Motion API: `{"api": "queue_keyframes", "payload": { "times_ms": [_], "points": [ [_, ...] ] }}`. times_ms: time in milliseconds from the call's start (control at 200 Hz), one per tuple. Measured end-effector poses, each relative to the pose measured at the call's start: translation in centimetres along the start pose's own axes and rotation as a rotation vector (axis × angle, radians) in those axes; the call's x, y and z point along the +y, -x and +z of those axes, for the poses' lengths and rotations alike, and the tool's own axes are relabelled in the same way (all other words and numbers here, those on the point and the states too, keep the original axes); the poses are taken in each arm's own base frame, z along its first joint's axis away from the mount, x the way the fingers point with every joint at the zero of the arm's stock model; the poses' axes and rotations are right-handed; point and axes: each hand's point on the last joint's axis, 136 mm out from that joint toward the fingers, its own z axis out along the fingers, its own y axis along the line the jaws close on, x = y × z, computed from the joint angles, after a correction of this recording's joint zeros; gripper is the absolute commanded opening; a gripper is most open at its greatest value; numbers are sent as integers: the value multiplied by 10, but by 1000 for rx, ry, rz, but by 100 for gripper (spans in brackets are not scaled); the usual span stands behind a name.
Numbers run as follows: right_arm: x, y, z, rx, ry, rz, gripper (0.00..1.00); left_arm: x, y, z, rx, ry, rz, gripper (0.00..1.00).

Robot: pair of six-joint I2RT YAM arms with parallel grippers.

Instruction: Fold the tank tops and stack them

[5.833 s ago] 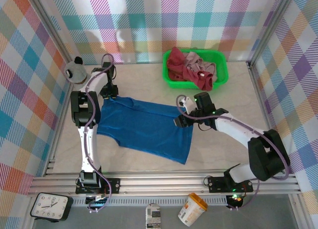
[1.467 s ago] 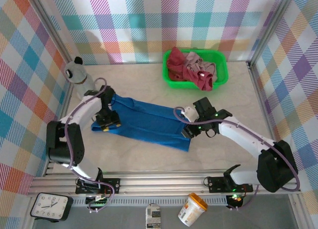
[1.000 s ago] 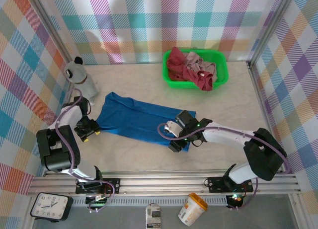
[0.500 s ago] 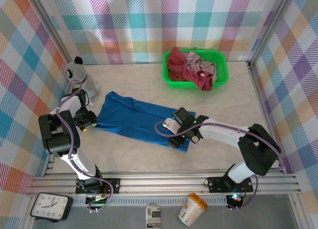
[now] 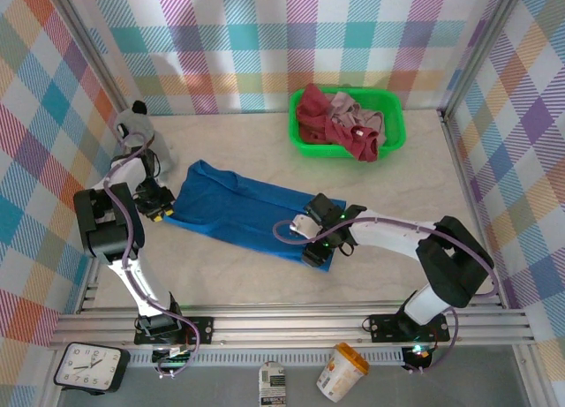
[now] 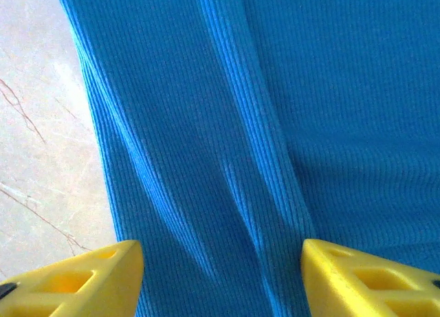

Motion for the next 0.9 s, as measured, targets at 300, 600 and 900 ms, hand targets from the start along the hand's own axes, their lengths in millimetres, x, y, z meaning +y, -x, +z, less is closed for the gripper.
{"api": "queue_keyframes", "payload": {
  "times_ms": [300,600,900],
  "points": [
    [1,-5,0,22,6,6,60,-17,10,11,34,5,30,22],
    [1,-10,-2,41,-2,29,63,-15,14,16,50,50,44,29],
    [-24,0,-38,-77,-86,213,73,-13,13,11,35,95,75,49]
  ]
}}
